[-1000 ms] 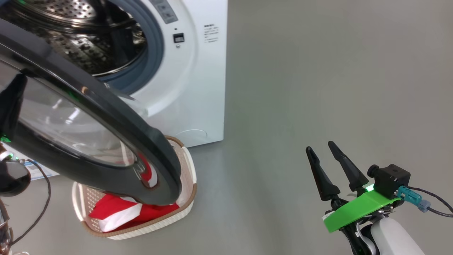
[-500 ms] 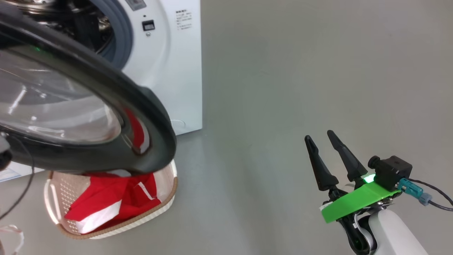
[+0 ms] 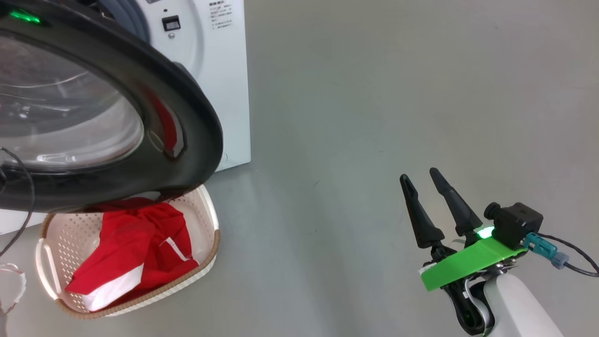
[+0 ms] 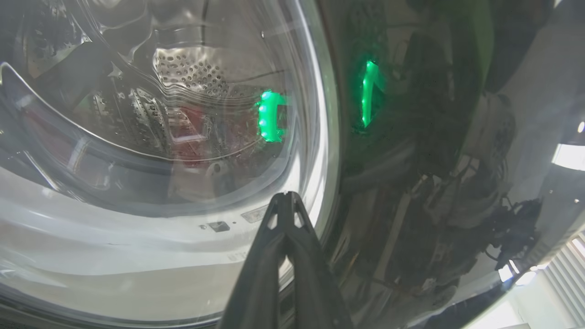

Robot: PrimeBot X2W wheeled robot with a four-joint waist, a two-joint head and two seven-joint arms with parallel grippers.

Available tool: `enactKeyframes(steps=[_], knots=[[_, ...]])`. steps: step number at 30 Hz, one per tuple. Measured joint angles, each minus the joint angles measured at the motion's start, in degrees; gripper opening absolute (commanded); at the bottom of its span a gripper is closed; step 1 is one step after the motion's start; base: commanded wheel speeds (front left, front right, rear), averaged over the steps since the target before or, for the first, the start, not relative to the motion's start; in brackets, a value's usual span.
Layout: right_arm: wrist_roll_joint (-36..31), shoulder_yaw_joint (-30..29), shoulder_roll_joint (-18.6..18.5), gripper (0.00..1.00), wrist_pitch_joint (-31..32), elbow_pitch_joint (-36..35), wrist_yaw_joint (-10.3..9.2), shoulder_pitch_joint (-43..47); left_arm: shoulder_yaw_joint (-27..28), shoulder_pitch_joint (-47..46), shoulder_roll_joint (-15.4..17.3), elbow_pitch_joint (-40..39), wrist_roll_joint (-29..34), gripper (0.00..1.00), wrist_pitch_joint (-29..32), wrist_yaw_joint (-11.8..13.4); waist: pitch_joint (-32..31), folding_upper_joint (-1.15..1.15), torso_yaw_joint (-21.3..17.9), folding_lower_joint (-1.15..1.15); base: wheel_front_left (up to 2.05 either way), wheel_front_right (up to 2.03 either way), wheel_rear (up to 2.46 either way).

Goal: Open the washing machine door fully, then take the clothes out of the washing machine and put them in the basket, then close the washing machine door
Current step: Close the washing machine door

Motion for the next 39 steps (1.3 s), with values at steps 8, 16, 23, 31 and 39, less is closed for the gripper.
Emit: enactKeyframes(steps=[8, 16, 23, 31, 39], knots=[[-0.3, -0.1, 0.1, 1.00, 0.0, 0.1, 0.00, -1.0, -0.2, -1.7, 0.0, 3.9, 0.4, 0.00, -0.4, -1.6, -0.1, 0.00, -0.4, 0.00, 0.00, 0.00, 0.00], [-0.3, -0.2, 0.0, 1.00, 0.0, 0.2, 0.00, -1.0, -0.7, -1.7, -0.8, 4.8, 0.3, 0.00, 0.0, -2.5, -0.6, 0.00, 0.7, 0.00, 0.00, 0.00, 0.00], [-0.3, -0.1, -0.3, 1.00, 0.0, 0.5, 0.00, -1.0, -1.9, -1.6, -1.8, 4.0, 0.3, 0.00, 1.5, -3.0, -1.4, 0.00, 2.5, 0.00, 0.00, 0.00, 0.00], [-0.3, 0.2, -1.1, 1.00, 0.0, 1.0, 0.00, -1.0, -4.0, 2.2, -2.2, 0.6, 0.4, 0.00, 2.9, -4.3, -2.6, 0.00, 5.1, 0.00, 0.00, 0.00, 0.00], [-0.3, 0.2, -1.5, 1.00, 0.0, 1.3, 0.00, -1.0, -6.6, 8.9, -1.3, -4.7, 4.6, 1.00, 2.9, -7.6, -4.1, 0.00, 7.8, 0.00, 0.00, 0.00, 0.00]])
